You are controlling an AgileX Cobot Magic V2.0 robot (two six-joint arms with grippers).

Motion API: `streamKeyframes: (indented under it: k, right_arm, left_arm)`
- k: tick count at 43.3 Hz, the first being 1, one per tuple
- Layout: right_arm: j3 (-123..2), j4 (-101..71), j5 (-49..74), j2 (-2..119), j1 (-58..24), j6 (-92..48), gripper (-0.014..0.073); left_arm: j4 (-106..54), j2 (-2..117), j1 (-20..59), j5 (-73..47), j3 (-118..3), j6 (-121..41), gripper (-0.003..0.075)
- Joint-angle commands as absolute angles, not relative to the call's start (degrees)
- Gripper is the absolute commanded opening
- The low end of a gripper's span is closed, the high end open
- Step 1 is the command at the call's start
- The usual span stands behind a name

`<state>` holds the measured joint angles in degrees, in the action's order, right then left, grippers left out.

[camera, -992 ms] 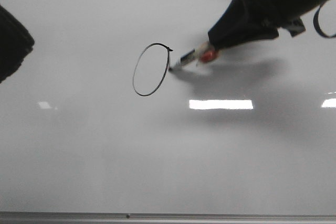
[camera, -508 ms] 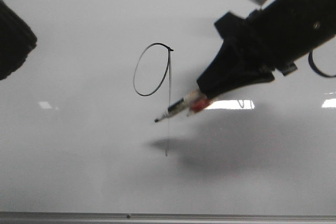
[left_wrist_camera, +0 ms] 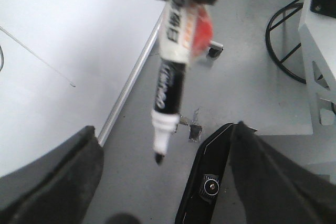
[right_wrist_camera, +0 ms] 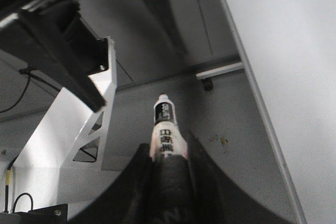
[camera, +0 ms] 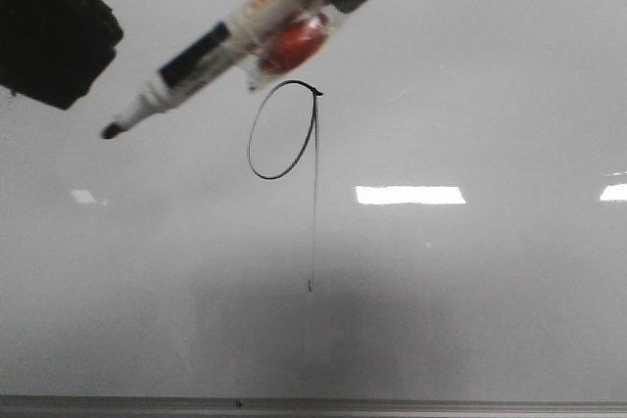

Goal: Write number 9 on whiteboard

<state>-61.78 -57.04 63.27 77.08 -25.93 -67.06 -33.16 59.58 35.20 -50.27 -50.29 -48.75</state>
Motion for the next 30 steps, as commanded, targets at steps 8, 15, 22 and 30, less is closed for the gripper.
streamKeyframes:
  k: [8, 15, 22, 30]
  right_arm:
    - [-64.98, -59.77, 58.29, 75.45, -33.72, -67.95, -0.006]
    - [-64.98, -59.66, 58.17, 75.45, -33.99, -67.95, -0.006]
    - [-64.98, -59.95, 57.74, 75.45, -33.99, -67.95, -0.0057]
    - [-64.98, -63.32, 55.26, 75.45, -33.99, -67.95, 0.0209]
  left_arm:
    - [-39.13, 59.02, 35.42, -50.39, -51.97, -52.43, 0.0345]
    - [-40.33, 59.02, 35.42, -51.72, -51.97, -52.95, 0.0171]
    - [-40.45, 59.02, 35.42, -52.35, -51.97, -53.78, 0.0012]
    - [-40.45, 59.02, 35.42, -52.25, -51.97, -53.9, -0.0019]
